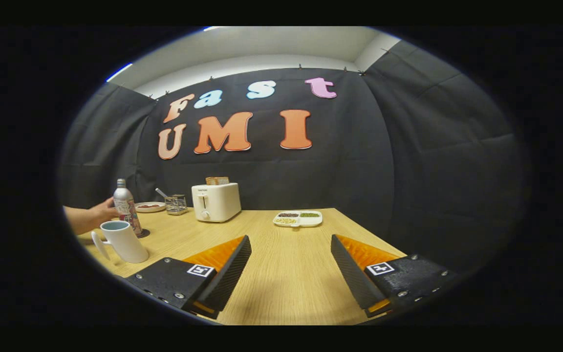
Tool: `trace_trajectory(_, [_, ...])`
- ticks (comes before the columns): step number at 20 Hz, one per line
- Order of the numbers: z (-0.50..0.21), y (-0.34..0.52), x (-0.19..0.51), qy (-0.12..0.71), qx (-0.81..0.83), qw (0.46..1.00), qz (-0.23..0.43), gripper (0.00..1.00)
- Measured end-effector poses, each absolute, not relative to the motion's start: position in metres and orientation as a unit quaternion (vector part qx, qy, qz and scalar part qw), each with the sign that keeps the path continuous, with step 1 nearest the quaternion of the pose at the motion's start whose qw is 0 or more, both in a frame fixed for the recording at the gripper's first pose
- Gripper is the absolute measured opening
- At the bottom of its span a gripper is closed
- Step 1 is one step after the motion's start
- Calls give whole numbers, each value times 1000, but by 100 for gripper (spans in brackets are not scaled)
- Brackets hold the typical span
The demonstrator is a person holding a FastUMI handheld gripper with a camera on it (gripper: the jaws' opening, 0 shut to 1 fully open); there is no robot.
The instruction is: Take the bottle from table, then pour the juice into the cup, finally place the bottle on the coaster
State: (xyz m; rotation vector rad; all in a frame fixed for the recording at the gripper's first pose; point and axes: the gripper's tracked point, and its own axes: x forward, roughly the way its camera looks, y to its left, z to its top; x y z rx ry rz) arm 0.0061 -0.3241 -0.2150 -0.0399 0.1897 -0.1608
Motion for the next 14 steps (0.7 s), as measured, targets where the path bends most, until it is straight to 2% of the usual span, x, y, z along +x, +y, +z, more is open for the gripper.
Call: trace_trajectory(14, [-216, -324, 10, 99, -20, 992, -81, 97])
